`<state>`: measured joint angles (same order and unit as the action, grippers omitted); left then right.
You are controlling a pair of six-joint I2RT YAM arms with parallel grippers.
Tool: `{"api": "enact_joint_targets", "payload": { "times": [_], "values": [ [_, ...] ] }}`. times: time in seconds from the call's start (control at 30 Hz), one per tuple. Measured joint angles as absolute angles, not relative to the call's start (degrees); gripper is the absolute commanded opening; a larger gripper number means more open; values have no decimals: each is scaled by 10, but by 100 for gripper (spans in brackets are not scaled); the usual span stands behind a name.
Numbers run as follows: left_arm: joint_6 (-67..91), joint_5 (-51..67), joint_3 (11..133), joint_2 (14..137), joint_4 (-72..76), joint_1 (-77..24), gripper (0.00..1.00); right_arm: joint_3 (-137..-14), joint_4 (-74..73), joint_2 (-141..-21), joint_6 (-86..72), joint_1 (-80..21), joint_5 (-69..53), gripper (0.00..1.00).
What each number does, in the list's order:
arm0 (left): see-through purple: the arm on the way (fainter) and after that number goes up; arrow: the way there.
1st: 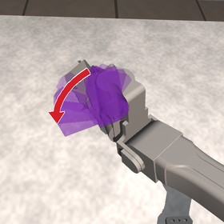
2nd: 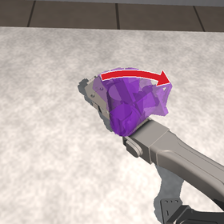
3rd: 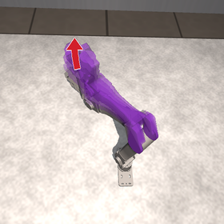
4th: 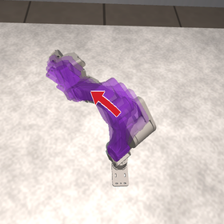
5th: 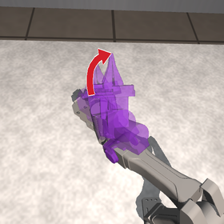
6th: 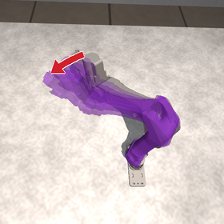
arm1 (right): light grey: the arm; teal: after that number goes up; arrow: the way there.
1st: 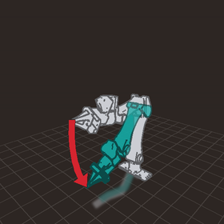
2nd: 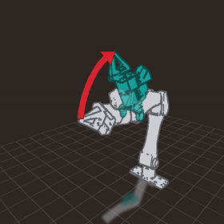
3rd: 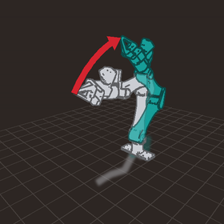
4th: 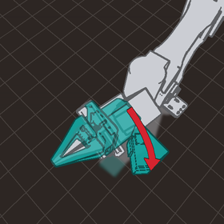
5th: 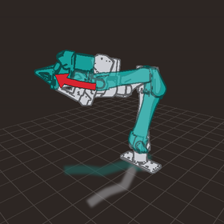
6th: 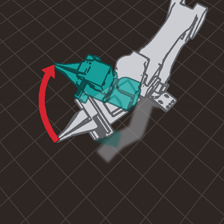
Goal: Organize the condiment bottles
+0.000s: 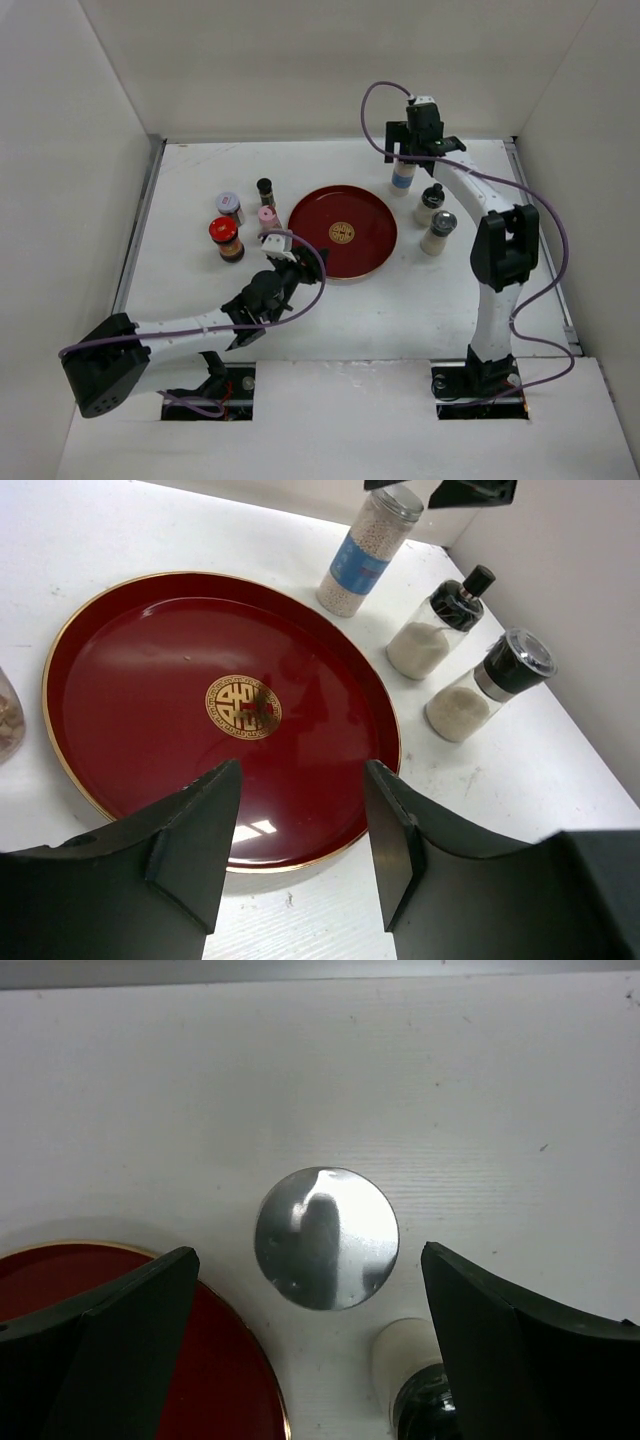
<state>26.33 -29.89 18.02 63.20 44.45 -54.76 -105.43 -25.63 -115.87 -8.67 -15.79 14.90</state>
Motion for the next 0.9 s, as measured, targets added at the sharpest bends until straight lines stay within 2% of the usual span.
{"api": "enact_joint_targets", "payload": {
  "times": [0.13,0.27,0.33,0.43,0.47,0.7,0.9],
  "values": [
    [267,-298,180,637,452,-548,50,-1058,-265,-1173,-88,-149,141,99],
    [271,-298,180,647,460,-547,50,-1068,-265,-1183,-88,-143,134,87],
    [273,-298,180,650,462,-547,51,-1074,-263,-1191,-86,-142,132,67],
    [275,-298,179,650,465,-545,51,-1075,-253,-1197,-88,-143,130,46],
    [275,-298,178,650,467,-544,51,-1075,-253,-1197,-89,-143,130,41],
    [278,-298,176,651,472,-539,52,-1031,-202,-1167,-89,-154,147,41],
    [286,-298,166,651,478,-527,52,-1027,-186,-1100,-75,-204,156,42]
  ]
}}
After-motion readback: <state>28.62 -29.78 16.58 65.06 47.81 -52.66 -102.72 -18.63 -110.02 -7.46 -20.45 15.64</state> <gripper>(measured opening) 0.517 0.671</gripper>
